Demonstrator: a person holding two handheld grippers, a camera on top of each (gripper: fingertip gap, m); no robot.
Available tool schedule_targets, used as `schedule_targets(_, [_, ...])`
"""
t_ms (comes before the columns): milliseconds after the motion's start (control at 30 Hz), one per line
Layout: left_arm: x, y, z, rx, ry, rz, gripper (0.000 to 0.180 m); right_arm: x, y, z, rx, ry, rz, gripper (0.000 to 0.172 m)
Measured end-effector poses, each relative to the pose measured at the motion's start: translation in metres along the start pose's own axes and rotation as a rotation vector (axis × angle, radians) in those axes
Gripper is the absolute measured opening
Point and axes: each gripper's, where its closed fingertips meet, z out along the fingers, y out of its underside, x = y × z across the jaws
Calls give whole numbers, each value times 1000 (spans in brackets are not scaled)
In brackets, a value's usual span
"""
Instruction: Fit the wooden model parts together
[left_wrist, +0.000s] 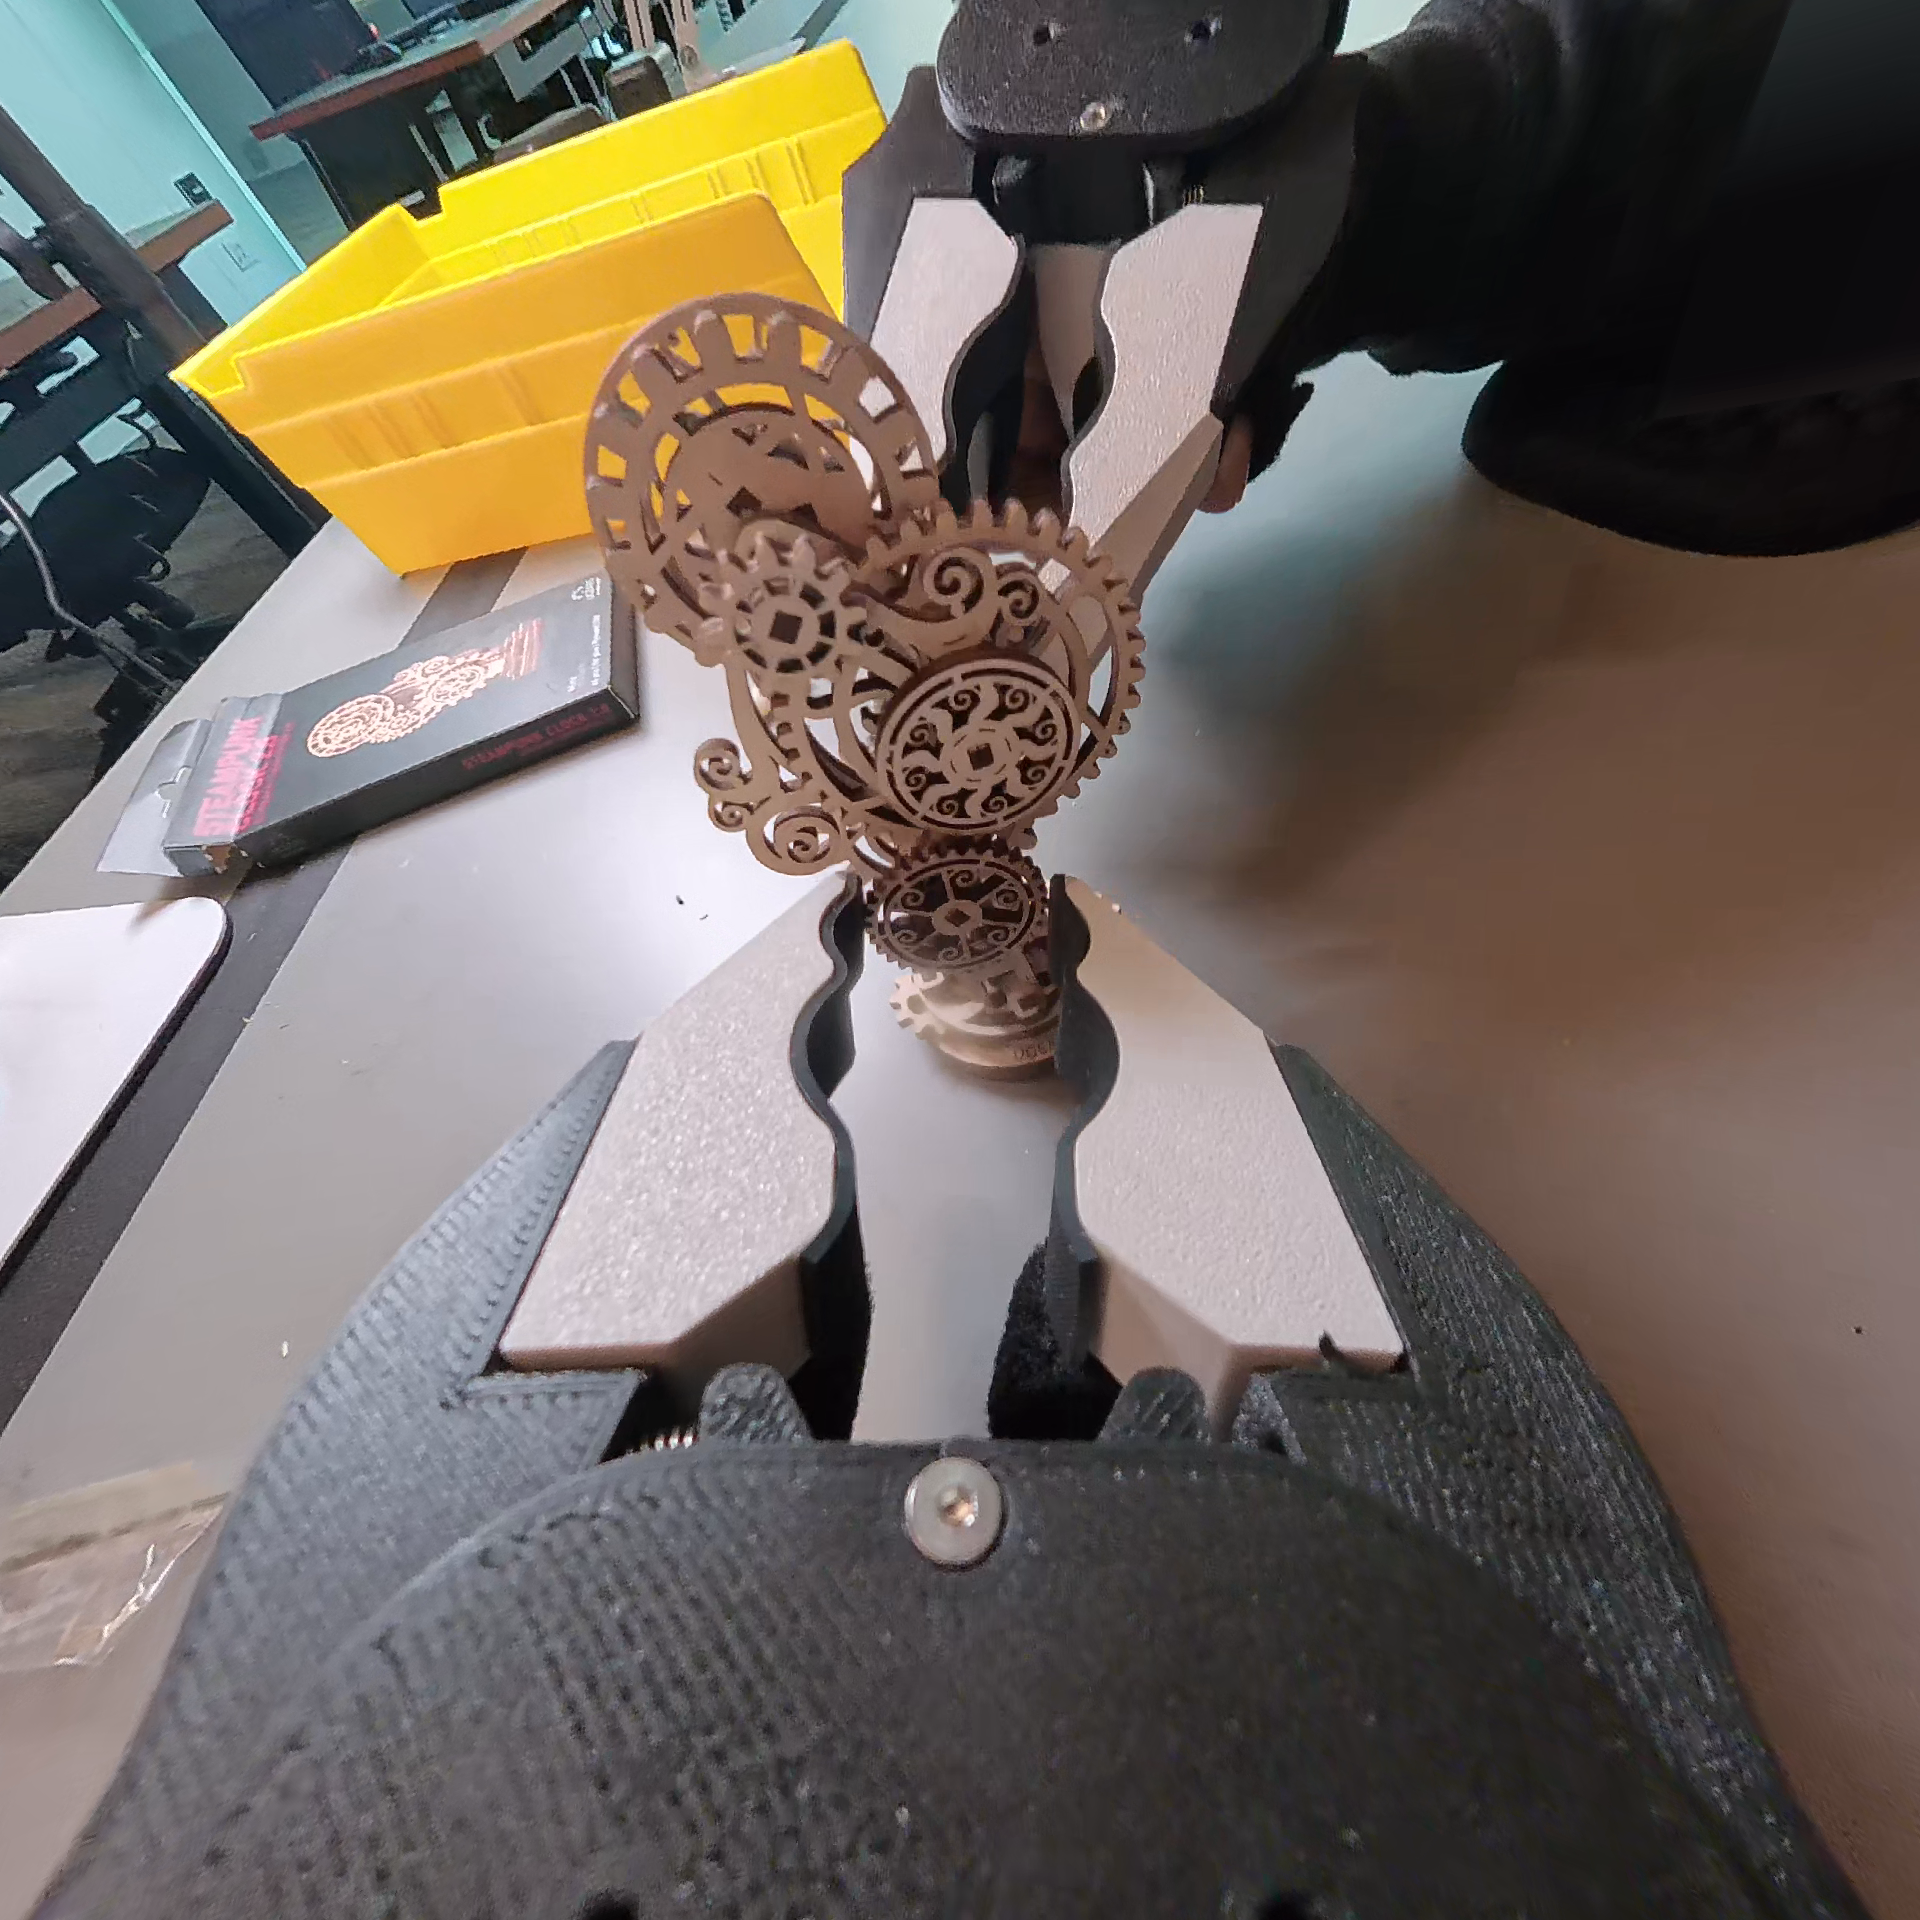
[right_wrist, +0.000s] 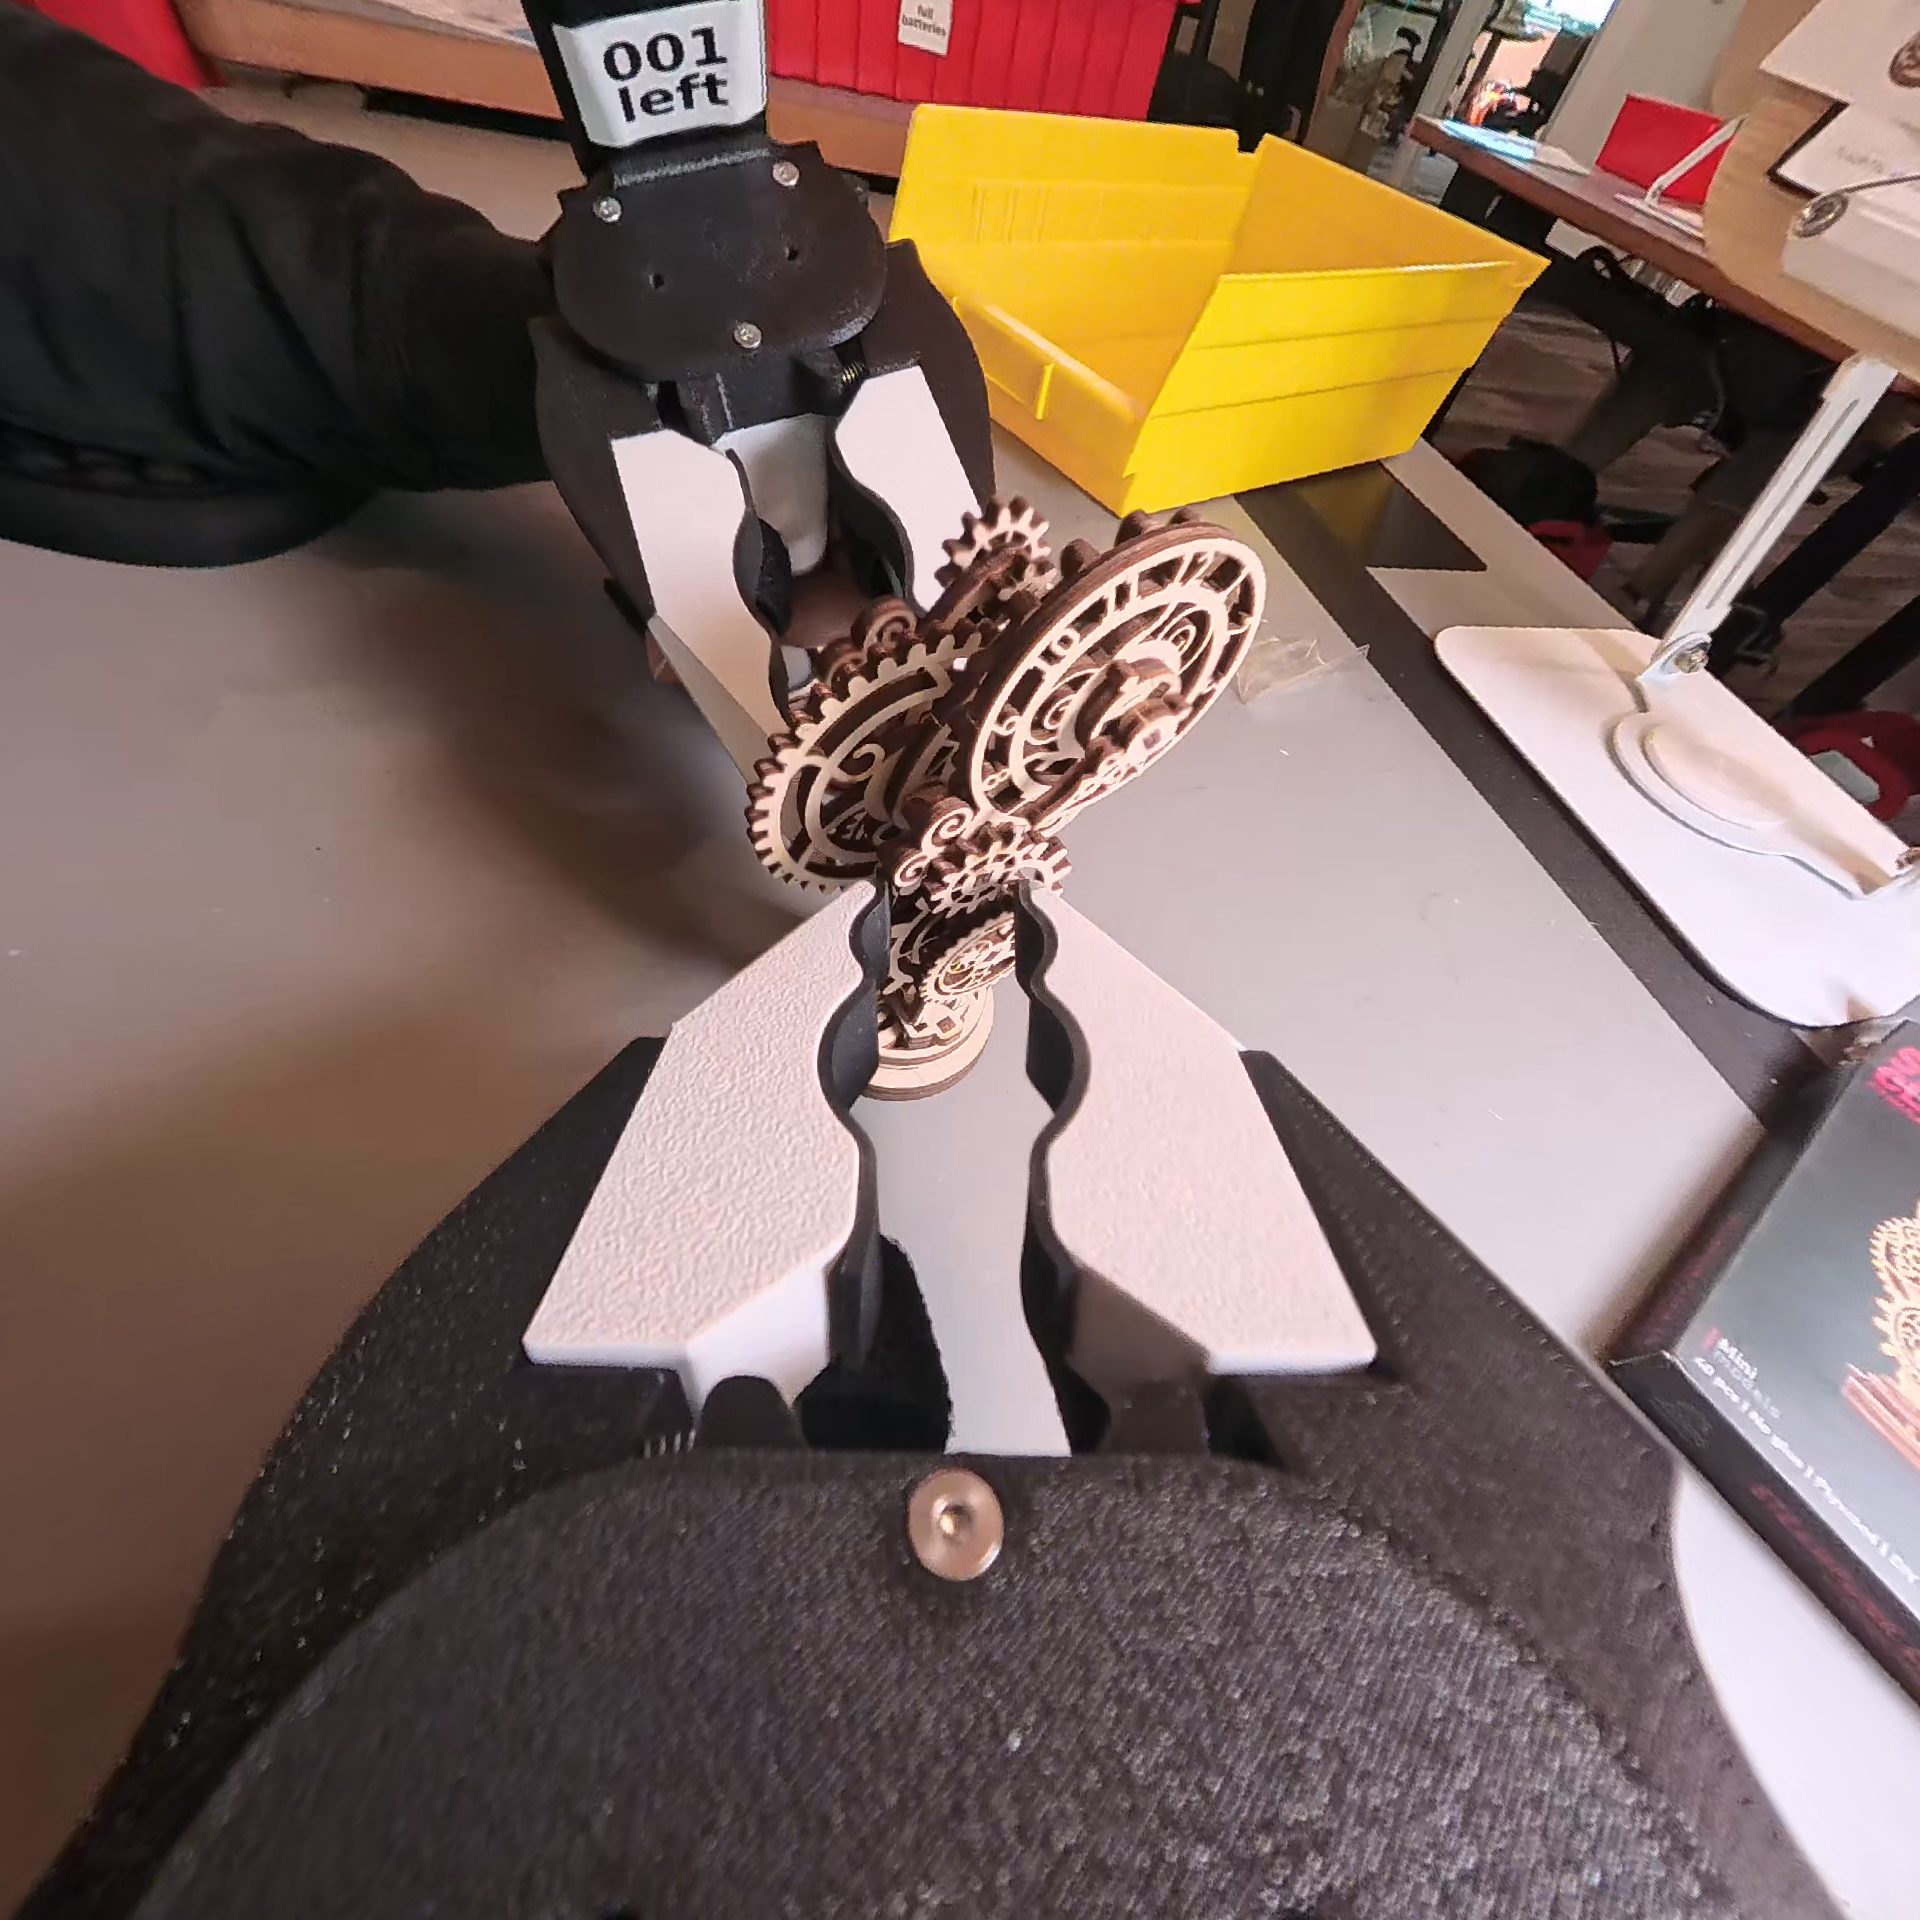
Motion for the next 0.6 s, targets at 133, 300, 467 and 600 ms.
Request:
schedule_targets(133, [2, 2, -1, -25, 7, 19, 34, -2, 0, 0, -10, 17, -51, 21])
schedule_targets(300, [3, -1, -7, -19, 44, -25, 34, -2, 1, -1, -22, 26, -77, 21])
schedule_targets(467, [-7, -9, -16, 29, 46, -90, 34, -1, 0, 0, -32, 15, -87, 21])
schedule_targets(600, [-9, -5, -13, 23, 59, -110, 32, -1, 0, 0, -33, 4, -80, 21])
